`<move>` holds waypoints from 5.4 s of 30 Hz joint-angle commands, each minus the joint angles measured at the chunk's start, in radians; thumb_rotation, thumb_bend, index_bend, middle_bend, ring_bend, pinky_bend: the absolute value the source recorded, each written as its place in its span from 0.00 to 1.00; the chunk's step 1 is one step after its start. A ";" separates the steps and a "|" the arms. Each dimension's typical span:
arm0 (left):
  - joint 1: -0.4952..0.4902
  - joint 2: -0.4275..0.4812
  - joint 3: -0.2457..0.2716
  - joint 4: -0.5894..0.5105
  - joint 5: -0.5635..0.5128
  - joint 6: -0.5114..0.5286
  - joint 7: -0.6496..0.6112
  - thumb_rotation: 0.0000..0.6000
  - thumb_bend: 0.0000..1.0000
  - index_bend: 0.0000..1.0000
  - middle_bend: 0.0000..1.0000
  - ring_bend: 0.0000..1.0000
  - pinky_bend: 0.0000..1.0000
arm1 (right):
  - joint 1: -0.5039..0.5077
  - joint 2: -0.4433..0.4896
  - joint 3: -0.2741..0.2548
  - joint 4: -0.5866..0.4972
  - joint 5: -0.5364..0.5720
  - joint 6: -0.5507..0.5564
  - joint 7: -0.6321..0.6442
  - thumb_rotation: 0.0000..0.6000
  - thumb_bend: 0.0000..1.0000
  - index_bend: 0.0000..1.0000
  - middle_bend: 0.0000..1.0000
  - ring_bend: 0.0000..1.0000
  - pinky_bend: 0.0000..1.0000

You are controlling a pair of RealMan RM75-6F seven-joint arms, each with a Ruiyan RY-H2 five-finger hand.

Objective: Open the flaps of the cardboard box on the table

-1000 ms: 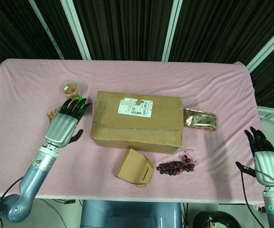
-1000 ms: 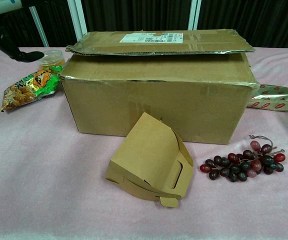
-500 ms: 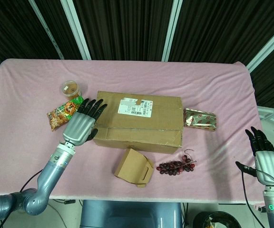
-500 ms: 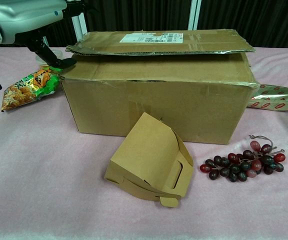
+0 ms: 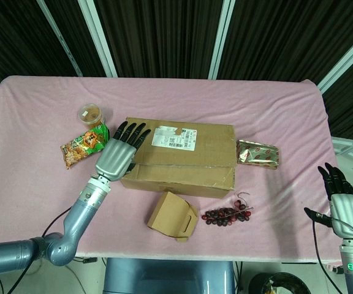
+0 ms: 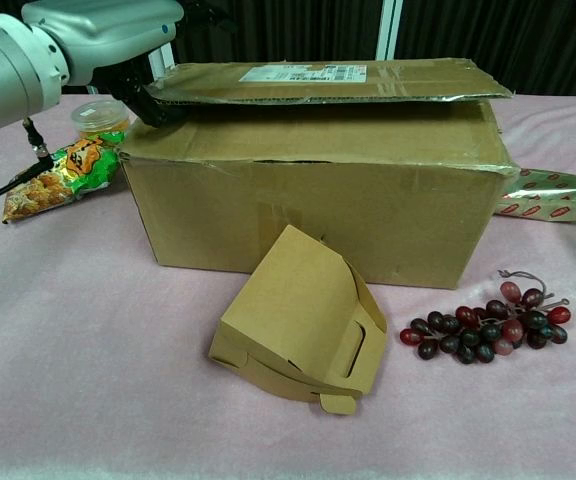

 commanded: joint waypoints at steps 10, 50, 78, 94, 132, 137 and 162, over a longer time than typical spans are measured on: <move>-0.096 0.001 -0.089 0.116 0.020 -0.008 -0.012 1.00 0.43 0.00 0.00 0.00 0.00 | 0.002 0.005 0.007 -0.001 0.019 -0.013 0.016 1.00 0.22 0.00 0.00 0.00 0.23; -0.145 0.075 -0.097 0.315 -0.096 -0.023 -0.116 1.00 0.37 0.00 0.00 0.00 0.00 | 0.006 0.012 0.016 -0.019 0.071 -0.052 0.000 1.00 0.22 0.00 0.00 0.00 0.22; 0.581 0.363 0.323 -0.003 0.330 0.565 -0.545 1.00 0.17 0.00 0.00 0.00 0.00 | 0.054 0.068 0.000 -0.119 -0.017 -0.081 -0.110 1.00 0.23 0.00 0.00 0.00 0.23; 0.624 0.330 0.300 0.101 0.344 0.522 -0.673 1.00 0.17 0.00 0.00 0.00 0.00 | 0.414 0.129 0.256 -0.429 0.266 -0.429 -0.313 1.00 0.86 0.12 0.20 0.17 0.28; 0.646 0.350 0.240 0.079 0.335 0.433 -0.722 1.00 0.17 0.00 0.00 0.00 0.00 | 0.880 -0.114 0.285 -0.146 0.964 -0.496 -0.558 1.00 0.91 0.27 0.37 0.35 0.38; 0.649 0.350 0.235 0.076 0.336 0.428 -0.722 1.00 0.17 0.00 0.00 0.00 0.00 | 0.876 -0.121 0.272 -0.143 0.960 -0.493 -0.537 1.00 0.91 0.27 0.37 0.35 0.38; 0.659 0.356 0.214 0.070 0.333 0.402 -0.731 1.00 0.17 0.00 0.00 0.00 0.00 | 0.895 -0.139 0.243 -0.147 0.983 -0.486 -0.520 1.00 0.91 0.29 0.50 0.56 0.57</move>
